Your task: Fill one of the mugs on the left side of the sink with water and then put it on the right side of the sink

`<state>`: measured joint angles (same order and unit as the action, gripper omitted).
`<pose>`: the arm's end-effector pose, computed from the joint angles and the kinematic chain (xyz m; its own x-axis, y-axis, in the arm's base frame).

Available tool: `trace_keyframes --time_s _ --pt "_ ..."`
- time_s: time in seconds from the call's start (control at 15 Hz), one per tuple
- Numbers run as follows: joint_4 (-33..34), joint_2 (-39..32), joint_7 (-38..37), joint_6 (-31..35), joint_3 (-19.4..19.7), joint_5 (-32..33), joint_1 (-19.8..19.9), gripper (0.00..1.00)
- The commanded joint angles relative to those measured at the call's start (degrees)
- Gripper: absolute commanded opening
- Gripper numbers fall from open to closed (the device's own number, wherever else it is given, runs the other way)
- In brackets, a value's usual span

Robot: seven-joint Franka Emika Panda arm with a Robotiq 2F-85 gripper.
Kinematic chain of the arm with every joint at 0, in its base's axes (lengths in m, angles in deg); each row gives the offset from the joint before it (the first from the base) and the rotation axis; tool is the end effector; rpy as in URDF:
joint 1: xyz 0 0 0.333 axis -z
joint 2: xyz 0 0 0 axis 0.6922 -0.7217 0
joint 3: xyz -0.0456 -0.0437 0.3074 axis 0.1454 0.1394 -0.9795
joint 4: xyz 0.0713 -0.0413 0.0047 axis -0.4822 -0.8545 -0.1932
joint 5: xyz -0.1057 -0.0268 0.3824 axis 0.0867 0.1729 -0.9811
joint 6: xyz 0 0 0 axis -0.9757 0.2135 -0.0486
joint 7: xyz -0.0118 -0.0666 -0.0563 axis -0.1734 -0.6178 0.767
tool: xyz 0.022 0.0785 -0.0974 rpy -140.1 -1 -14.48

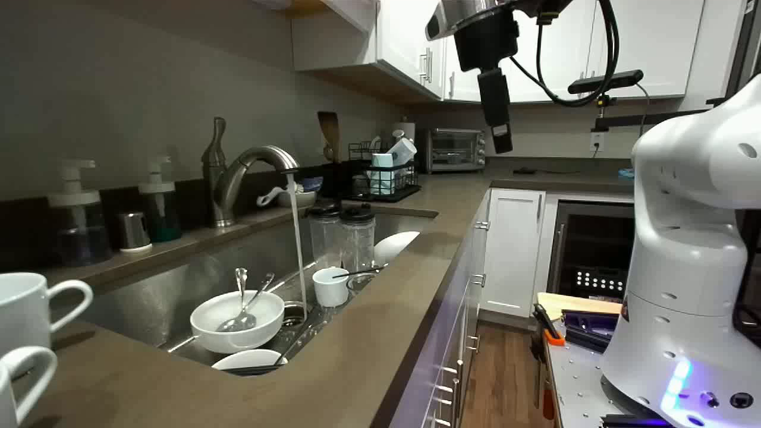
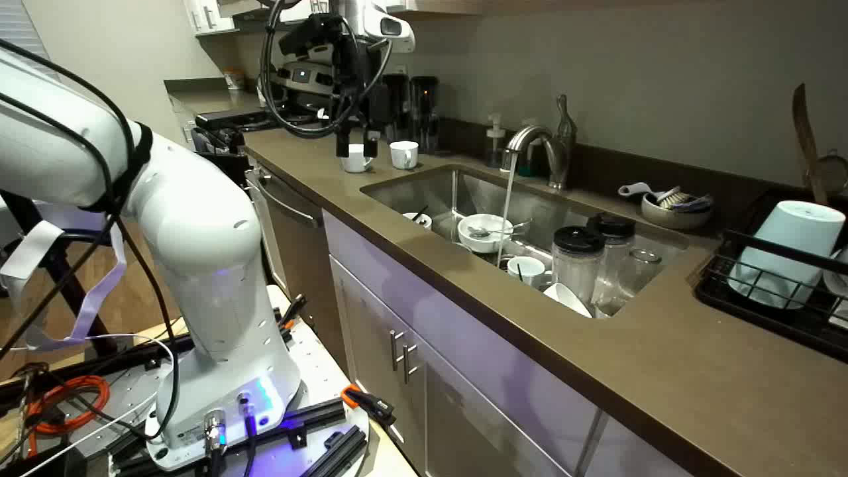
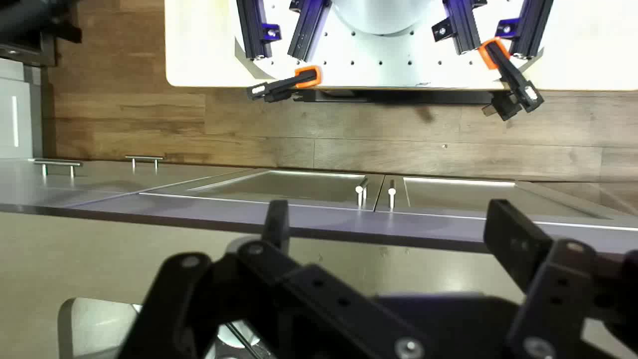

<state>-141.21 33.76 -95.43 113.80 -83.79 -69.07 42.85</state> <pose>0.2811 0.0507 0.4805 0.9716 -0.0415 -0.2329 0.0120 -0.9746 0.2235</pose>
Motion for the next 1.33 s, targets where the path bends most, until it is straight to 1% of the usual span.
trace_keyframes --time_s 0.0,0.47,0.53,0.67,0.93,1.13,1.27 --pt "0.09 -0.19 -0.64 -0.12 0.82 0.43 -1.11 1.0" --pt "0.09 -0.19 -0.65 -0.12 0.82 0.43 -1.11 1.0" --pt "0.26 -0.98 -0.22 1.15 0.71 0.96 -1.18 1.0" --pt "1.07 -3.39 0.61 4.66 0.2 2.54 -1.44 1.0" --pt "4.09 -11.3 3.33 14.71 0.39 6.02 -2.7 1.0" --pt "8.52 -19.41 7.44 22.27 0.99 7.3 -4.08 1.0" --pt "12.44 -24.74 10.85 25.43 1.54 6.5 -5.16 1.0"
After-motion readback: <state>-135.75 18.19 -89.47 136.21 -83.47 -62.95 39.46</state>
